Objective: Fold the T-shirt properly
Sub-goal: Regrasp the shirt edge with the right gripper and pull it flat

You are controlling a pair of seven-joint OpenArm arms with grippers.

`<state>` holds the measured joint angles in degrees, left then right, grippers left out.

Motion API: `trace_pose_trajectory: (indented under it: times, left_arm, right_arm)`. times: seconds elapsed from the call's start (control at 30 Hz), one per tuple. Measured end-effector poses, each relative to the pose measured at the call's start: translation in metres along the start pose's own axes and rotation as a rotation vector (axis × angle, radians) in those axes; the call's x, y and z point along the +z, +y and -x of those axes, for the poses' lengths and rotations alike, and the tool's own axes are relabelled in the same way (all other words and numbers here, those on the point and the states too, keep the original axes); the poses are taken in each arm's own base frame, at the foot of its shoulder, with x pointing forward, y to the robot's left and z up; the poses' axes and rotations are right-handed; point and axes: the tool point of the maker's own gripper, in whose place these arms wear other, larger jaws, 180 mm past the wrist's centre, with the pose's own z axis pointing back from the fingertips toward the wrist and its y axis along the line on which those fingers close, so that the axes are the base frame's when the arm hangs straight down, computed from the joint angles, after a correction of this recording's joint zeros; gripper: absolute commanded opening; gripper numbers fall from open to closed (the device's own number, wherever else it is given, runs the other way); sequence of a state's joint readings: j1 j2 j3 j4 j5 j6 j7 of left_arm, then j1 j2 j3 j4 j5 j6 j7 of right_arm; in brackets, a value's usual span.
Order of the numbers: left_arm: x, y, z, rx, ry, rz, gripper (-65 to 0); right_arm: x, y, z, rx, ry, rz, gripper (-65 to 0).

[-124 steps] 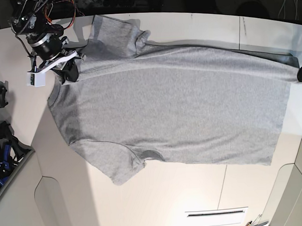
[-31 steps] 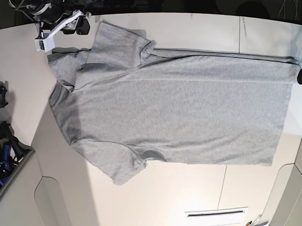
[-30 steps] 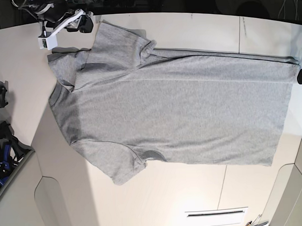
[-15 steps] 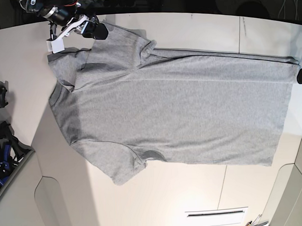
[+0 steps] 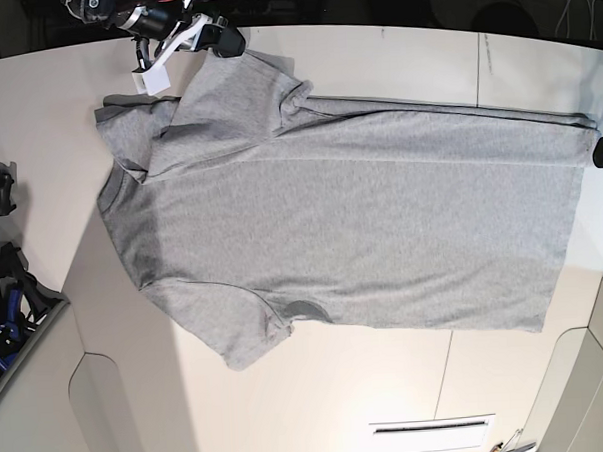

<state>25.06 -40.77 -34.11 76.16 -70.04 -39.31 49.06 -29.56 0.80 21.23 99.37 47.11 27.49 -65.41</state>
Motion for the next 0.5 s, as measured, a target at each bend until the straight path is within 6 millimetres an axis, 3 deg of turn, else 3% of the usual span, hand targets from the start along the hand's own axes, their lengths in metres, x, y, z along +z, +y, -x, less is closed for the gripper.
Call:
trace_pose_trajectory:
  times: [0.17, 0.37, 0.5]
  left_arm:
    - [0.000, 0.000, 0.000, 0.000, 0.000, 0.000, -40.8]
    - [0.000, 0.000, 0.000, 0.000, 0.000, 0.000, -40.9]
    - [0.000, 0.000, 0.000, 0.000, -0.001, 0.001, -40.9]
  right_arm:
    - [-0.003, 0.010, -0.019, 0.057, -0.027, -0.047, -65.0]
    - [-0.007, 0.041, -0.087, 0.180, -0.159, -0.143, -65.0]
    - [-0.014, 0.063, -0.121, 0.289, -0.196, -0.169, -65.0]
